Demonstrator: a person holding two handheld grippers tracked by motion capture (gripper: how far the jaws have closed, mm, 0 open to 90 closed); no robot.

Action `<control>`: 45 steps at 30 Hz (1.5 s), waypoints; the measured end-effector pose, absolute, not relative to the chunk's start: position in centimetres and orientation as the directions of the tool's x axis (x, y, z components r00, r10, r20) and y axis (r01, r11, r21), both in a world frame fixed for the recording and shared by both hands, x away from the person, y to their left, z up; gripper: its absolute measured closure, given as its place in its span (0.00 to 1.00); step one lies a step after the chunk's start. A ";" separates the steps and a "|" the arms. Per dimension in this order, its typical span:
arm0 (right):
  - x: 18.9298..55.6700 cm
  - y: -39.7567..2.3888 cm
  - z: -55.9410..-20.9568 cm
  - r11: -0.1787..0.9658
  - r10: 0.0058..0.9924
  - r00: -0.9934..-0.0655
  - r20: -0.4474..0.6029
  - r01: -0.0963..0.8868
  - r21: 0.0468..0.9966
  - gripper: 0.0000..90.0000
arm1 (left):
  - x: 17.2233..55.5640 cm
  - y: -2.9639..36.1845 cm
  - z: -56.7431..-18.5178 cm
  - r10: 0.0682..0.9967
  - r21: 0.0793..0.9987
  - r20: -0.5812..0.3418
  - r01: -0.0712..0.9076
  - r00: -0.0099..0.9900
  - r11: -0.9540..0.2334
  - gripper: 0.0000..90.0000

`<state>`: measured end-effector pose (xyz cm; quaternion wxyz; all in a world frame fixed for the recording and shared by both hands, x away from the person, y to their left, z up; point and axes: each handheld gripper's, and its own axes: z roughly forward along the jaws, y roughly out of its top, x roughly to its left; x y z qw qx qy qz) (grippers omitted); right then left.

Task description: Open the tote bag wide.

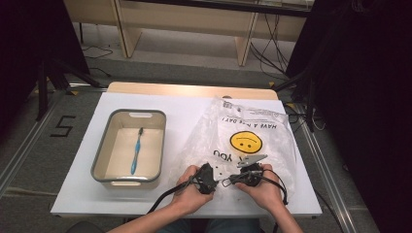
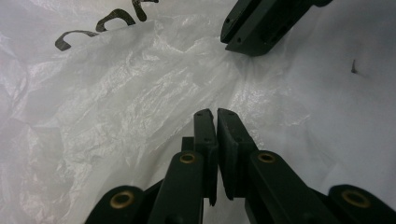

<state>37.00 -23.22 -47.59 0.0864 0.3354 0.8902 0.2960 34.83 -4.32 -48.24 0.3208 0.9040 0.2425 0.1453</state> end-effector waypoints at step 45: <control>37.0 -24.4 -37.8 0.248 0.866 -0.491 -0.093 0.261 0.933 1.00 | 34.2 -4.7 -48.4 0.512 0.643 0.190 0.288 0.838 -0.710 0.95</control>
